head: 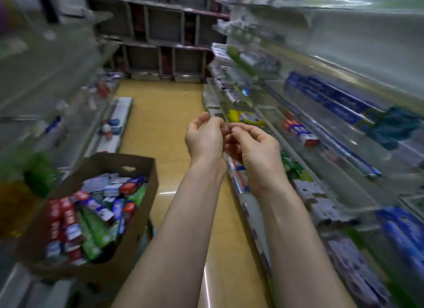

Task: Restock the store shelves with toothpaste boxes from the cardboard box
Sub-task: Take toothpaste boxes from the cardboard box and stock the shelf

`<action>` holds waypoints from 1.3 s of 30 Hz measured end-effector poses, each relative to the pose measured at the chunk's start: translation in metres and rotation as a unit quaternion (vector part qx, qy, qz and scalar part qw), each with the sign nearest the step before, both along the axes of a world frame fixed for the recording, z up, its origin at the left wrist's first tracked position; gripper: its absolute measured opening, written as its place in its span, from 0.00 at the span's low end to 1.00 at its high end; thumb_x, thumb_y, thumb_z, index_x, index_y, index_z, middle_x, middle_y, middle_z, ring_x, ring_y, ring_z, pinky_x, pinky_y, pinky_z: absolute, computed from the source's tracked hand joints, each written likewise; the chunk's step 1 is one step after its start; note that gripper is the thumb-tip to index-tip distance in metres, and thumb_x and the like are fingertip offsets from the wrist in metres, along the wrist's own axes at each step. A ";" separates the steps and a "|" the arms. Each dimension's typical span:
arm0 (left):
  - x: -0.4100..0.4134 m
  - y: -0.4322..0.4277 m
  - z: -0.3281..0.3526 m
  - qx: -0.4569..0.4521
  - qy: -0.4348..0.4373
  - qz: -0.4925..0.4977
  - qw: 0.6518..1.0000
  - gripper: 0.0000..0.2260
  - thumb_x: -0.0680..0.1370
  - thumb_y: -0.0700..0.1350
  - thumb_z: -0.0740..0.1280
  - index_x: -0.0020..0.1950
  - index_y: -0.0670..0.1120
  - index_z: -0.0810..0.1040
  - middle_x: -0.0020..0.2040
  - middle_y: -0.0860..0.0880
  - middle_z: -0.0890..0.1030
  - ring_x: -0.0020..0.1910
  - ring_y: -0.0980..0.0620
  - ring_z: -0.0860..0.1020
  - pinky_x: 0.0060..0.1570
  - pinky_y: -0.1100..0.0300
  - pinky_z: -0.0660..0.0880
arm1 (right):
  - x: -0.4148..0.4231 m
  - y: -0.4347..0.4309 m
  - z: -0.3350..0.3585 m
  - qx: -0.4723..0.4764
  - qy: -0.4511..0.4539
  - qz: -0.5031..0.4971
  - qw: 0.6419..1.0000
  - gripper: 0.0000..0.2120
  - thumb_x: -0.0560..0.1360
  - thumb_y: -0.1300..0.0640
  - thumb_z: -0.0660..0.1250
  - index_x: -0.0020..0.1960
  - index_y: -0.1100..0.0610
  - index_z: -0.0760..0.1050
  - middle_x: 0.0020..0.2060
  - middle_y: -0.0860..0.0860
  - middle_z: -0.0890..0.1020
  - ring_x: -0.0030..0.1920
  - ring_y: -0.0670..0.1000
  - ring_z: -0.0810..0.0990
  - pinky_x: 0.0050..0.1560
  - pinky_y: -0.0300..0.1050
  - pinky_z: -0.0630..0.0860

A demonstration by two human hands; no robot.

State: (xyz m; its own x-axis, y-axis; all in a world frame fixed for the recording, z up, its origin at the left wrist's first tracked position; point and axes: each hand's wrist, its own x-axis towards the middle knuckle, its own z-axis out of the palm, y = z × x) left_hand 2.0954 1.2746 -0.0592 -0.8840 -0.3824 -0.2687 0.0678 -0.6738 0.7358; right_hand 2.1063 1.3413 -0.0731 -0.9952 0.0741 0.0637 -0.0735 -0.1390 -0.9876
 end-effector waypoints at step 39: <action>-0.096 -0.418 -0.266 0.105 -0.398 0.201 0.889 0.06 0.78 0.39 0.64 0.41 0.44 0.73 0.34 0.48 0.72 0.34 0.53 0.71 0.35 0.59 0.70 | -0.173 -0.387 -0.226 0.221 -0.288 0.310 0.879 0.06 0.78 0.62 0.63 0.53 0.59 0.76 0.36 0.50 0.78 0.32 0.45 0.73 0.32 0.35 0.69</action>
State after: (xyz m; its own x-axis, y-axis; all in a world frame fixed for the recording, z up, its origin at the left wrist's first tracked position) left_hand 1.9994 0.8571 -0.3252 -0.1852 -0.4919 -0.8507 -0.1521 -0.8409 0.5193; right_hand 1.9329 0.9545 -0.2993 -0.7119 -0.3993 -0.5777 0.4110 0.4302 -0.8038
